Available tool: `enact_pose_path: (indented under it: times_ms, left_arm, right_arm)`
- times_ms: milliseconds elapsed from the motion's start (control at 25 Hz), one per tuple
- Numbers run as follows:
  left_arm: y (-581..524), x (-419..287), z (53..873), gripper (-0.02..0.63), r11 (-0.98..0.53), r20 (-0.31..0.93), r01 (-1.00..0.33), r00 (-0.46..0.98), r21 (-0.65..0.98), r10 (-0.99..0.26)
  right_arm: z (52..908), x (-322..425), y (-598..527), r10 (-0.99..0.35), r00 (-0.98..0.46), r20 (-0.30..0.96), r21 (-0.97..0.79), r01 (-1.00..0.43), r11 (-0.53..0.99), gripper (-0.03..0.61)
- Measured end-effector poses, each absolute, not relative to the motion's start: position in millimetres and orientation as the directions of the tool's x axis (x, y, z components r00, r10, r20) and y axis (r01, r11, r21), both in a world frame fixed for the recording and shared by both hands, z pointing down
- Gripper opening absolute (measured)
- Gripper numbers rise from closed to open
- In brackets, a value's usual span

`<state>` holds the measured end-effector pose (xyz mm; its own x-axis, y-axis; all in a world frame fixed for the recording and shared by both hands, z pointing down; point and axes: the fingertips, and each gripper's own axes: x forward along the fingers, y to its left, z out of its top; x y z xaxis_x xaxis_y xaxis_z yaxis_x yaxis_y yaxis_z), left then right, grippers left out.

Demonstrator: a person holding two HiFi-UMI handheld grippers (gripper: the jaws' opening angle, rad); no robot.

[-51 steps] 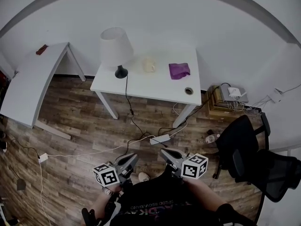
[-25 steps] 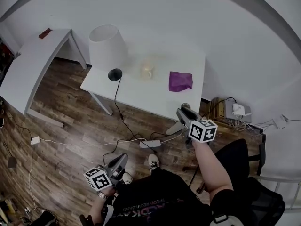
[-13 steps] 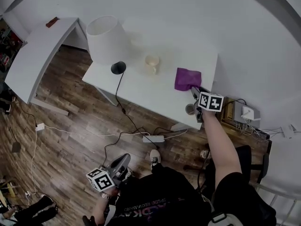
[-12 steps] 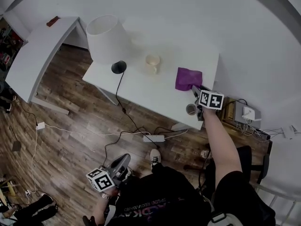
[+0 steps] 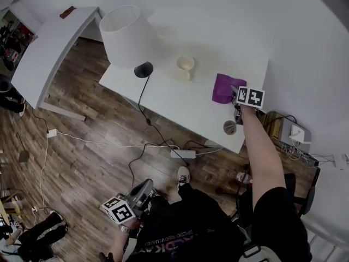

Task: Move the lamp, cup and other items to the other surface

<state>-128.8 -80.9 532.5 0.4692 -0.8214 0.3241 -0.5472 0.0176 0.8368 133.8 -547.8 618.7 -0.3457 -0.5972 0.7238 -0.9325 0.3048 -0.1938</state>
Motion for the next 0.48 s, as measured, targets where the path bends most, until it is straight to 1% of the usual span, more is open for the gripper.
enact_pose_path:
  times_ms: [280,480]
  left_arm:
    - [-81,-126,540,-0.003,0.05,0.344,-0.538,0.463,0.842,-0.817]
    - [-79,-127,539,-0.003,0.06,0.354,-0.543,0.458,0.838,-0.815]
  right_arm:
    - [650,123,-554,-0.532,-0.301,0.792,-0.137,-0.935,0.326,0.213]
    - [658,126,-552,-0.53,-0.274,0.803,-0.099,-0.937,0.335,0.171]
